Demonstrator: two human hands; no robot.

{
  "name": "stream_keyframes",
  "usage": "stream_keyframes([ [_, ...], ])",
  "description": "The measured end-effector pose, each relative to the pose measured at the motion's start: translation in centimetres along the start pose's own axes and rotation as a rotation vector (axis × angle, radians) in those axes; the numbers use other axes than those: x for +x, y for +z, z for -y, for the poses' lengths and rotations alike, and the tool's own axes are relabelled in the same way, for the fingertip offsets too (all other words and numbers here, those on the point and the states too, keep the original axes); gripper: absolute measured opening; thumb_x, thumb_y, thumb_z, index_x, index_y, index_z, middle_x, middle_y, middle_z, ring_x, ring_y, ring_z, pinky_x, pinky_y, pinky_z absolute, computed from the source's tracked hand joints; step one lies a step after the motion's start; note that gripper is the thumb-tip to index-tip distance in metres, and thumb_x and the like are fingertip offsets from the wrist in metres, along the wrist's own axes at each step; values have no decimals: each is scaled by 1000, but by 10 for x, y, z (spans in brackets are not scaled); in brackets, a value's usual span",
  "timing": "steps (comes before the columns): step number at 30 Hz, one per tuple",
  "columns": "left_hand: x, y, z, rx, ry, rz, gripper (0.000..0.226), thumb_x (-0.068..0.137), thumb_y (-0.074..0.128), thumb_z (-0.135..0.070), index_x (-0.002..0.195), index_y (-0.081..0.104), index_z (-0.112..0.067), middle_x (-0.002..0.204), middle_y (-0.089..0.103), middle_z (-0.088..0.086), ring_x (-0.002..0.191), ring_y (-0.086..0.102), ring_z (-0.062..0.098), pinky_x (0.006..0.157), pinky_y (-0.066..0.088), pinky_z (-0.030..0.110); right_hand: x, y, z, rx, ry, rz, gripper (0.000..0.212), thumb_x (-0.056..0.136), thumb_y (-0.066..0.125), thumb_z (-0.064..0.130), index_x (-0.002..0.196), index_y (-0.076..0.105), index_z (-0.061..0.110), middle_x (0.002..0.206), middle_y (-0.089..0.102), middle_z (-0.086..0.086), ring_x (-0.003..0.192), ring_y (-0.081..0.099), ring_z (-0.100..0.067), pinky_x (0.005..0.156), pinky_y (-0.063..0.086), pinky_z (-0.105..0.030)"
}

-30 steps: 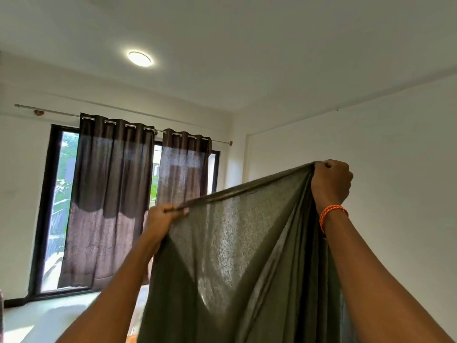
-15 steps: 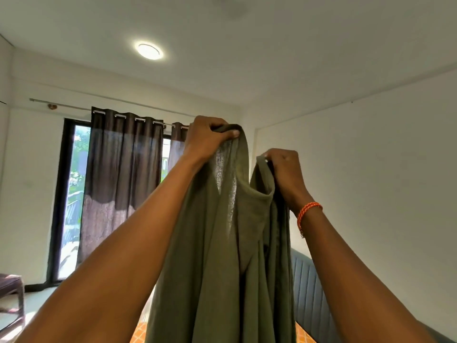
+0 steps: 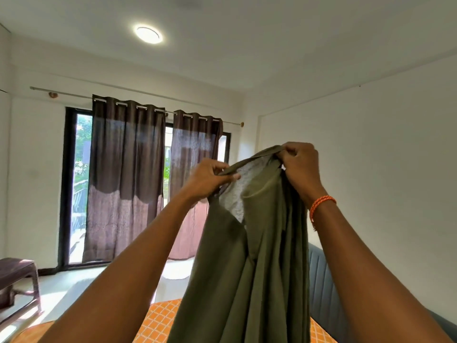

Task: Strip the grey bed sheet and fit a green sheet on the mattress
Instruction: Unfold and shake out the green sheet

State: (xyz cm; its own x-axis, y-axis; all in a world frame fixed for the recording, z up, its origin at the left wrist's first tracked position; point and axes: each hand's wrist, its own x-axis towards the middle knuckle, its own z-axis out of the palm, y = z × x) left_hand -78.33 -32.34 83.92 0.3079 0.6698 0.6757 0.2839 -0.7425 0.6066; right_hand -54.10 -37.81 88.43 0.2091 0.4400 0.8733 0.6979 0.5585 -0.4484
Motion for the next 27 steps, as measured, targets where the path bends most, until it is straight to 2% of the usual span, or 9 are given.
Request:
stream_keyframes([
  [3, -16, 11, 38, -19, -90, 22, 10, 89, 82, -25, 81, 83, -31, 77, 76, 1, 75, 68, 24, 79, 56, 41, 5, -13, -7, -12, 39, -103, 21, 87, 63, 18, 69, 72, 21, 66, 67, 7, 68, 63, -13, 61, 50, -32],
  [8, -48, 21, 96, 65, -266, -10, 11, 94, 77, -20, 85, 82, -17, 71, 74, 6, 63, 68, 21, 71, 62, 45, 13, -35, -18, -25, 85, -219, 21, 88, 58, 20, 84, 78, 17, 79, 74, 4, 78, 70, -20, 71, 60, -45],
  [11, -50, 18, 118, 148, -342, -173, 25, 97, 71, -14, 75, 80, -21, 58, 70, 4, 53, 70, 24, 60, 65, 43, 14, -38, -23, -27, 93, -242, 21, 91, 58, 19, 82, 77, 18, 77, 72, 3, 76, 69, -20, 70, 60, -42],
  [13, -37, 13, 118, 156, -362, -348, 33, 95, 65, -10, 67, 77, -23, 52, 63, 1, 50, 65, 28, 54, 58, 40, 14, -35, -26, -15, 107, -241, 22, 92, 59, 19, 77, 75, 16, 72, 70, 3, 70, 66, -19, 66, 57, -37],
  [16, -11, -2, 96, 112, -311, -484, 28, 83, 62, -16, 78, 83, -34, 52, 62, -5, 58, 63, 30, 54, 44, 30, 16, -36, -33, 68, 205, -307, 35, 91, 63, 23, 60, 57, 8, 55, 49, 4, 55, 45, -15, 56, 40, -31],
  [18, 7, -16, 74, 140, -251, -521, 33, 76, 58, -24, 93, 84, -33, 70, 76, -2, 75, 73, 30, 62, 55, 33, 17, -40, -37, 118, 251, -325, 43, 90, 64, 26, 59, 48, 1, 57, 37, -2, 55, 34, -14, 53, 30, -28],
  [21, 32, -35, 36, 194, -181, -515, 28, 81, 59, -29, 95, 82, -39, 85, 80, -1, 82, 74, 25, 76, 64, 44, 19, -41, -41, 107, 288, -259, 46, 88, 66, 30, 61, 52, -4, 57, 40, -4, 54, 36, -15, 53, 31, -28],
  [24, 54, -46, -17, 278, -82, -519, 25, 90, 58, -32, 85, 77, -45, 86, 76, -6, 84, 72, 23, 80, 63, 45, 21, -35, -43, 73, 322, -255, 40, 84, 64, 35, 55, 50, 11, 55, 40, -3, 53, 39, -18, 55, 34, -30],
  [27, 68, -48, -81, 324, 194, -574, 35, 84, 56, -24, 103, 82, -36, 103, 80, -5, 98, 73, 21, 86, 60, 38, 21, -31, -49, 61, 389, -336, 40, 82, 63, 37, 53, 45, 16, 55, 39, -3, 52, 39, -21, 54, 35, -32],
])
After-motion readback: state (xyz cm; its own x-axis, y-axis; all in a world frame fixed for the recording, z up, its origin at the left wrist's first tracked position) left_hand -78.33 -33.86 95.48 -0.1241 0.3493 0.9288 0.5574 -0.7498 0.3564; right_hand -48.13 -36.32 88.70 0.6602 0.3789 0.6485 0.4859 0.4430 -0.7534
